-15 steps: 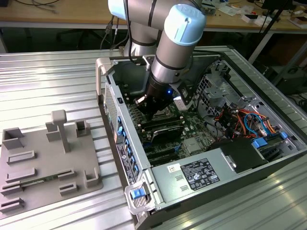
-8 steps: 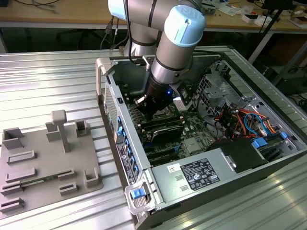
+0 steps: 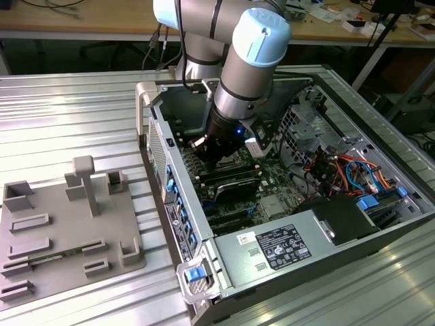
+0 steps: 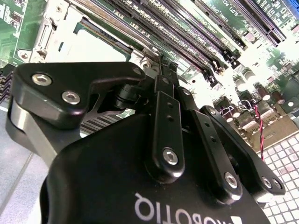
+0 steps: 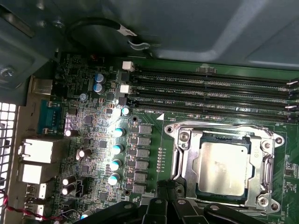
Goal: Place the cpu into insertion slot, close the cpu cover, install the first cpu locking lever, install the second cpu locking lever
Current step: 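Install the second cpu locking lever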
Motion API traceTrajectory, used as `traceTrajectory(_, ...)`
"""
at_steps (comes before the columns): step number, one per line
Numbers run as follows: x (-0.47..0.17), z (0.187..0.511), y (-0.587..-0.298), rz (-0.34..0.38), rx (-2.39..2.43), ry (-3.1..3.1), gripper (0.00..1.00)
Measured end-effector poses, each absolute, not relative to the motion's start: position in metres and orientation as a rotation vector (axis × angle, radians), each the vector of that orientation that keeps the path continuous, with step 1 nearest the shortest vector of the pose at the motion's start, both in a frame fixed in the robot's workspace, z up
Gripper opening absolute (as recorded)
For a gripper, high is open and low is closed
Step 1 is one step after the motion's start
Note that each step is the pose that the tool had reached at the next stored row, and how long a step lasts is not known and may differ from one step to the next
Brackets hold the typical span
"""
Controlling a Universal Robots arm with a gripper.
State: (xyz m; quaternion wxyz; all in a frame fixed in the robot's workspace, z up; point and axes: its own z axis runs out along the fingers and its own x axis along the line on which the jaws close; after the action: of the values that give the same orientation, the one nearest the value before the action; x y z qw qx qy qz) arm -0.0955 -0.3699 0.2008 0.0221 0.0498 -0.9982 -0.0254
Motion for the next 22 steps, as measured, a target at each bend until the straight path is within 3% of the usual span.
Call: traceTrajectory(22,-0.095,0.217,-0.37,-0.062,0.154,-3.092,0.11)
